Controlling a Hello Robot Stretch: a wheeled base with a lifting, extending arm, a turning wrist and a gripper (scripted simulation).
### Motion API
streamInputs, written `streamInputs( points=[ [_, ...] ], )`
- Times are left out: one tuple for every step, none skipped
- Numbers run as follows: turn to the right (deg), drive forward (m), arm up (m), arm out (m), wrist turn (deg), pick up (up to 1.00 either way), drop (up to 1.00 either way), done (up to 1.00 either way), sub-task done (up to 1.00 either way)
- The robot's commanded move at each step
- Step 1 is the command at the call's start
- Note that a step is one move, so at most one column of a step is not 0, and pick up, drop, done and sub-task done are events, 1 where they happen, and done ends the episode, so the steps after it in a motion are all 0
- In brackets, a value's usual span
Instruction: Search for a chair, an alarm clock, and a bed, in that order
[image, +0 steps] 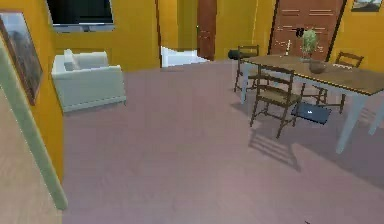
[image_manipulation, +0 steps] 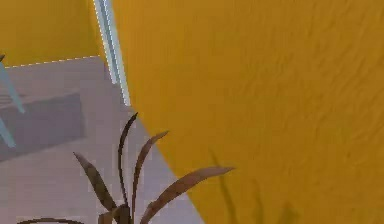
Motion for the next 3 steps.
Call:
streamInputs(
  points=[
    [-45.0, 0.00, 0.00, 0.00, 0.0, 0.00, 0.00, 0.00, 0.00],
    [-21.0, 0.00, 0.00, 0.00, 0.0, 0.00, 0.00, 0.00, 0.00],
    [0.0, 0.60, 0.00, 0.00, 0.0, 0.00, 0.00, 0.00, 0.00]
  ],
)
